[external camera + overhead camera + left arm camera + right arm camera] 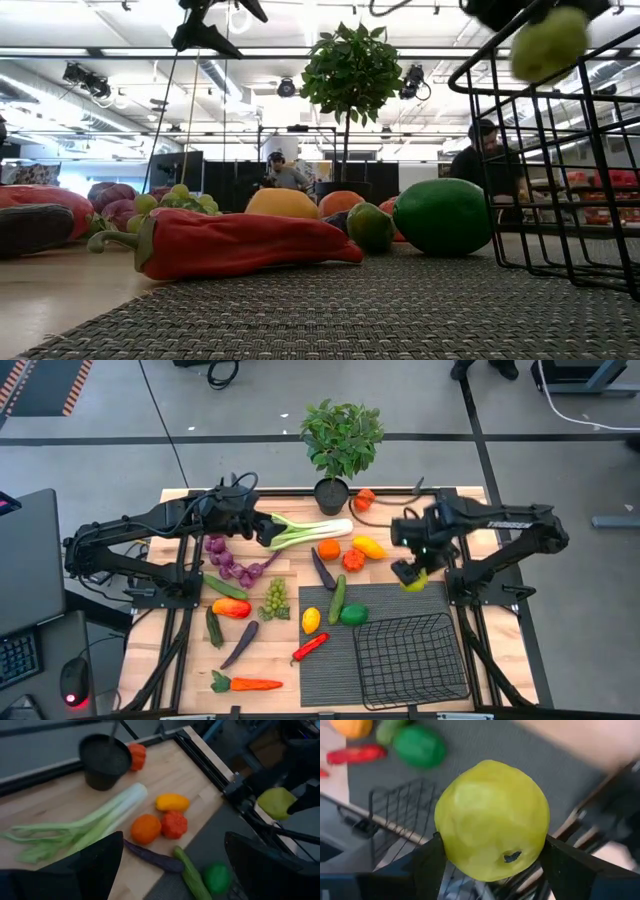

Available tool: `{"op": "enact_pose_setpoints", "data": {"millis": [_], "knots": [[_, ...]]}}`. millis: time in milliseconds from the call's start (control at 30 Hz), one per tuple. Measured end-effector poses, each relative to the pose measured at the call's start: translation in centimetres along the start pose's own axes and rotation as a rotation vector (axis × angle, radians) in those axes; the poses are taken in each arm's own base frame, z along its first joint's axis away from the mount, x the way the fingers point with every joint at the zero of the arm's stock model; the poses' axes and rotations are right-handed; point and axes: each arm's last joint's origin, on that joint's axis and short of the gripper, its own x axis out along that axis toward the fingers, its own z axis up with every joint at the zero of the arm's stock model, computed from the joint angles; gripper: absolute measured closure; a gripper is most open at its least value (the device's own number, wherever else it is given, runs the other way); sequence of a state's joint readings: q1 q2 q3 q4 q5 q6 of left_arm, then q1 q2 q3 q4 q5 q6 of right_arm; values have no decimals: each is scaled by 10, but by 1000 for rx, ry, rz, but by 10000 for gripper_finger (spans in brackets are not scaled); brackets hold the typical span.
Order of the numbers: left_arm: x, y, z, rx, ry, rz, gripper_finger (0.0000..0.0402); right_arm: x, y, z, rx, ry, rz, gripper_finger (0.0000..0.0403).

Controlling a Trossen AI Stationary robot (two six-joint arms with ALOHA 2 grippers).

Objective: Build produce basket
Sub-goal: Put the green apple into the black wire basket

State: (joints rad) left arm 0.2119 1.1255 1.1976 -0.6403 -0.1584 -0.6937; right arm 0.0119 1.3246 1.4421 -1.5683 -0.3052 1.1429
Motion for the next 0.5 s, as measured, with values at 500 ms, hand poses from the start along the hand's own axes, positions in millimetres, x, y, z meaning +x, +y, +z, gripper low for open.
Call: {"op": "enact_pose_setpoints", "data": {"millis": [500], "knots": [[3,-24,-22,100,127,-128,47,31,30,-100,212,167,-36,110]]}}
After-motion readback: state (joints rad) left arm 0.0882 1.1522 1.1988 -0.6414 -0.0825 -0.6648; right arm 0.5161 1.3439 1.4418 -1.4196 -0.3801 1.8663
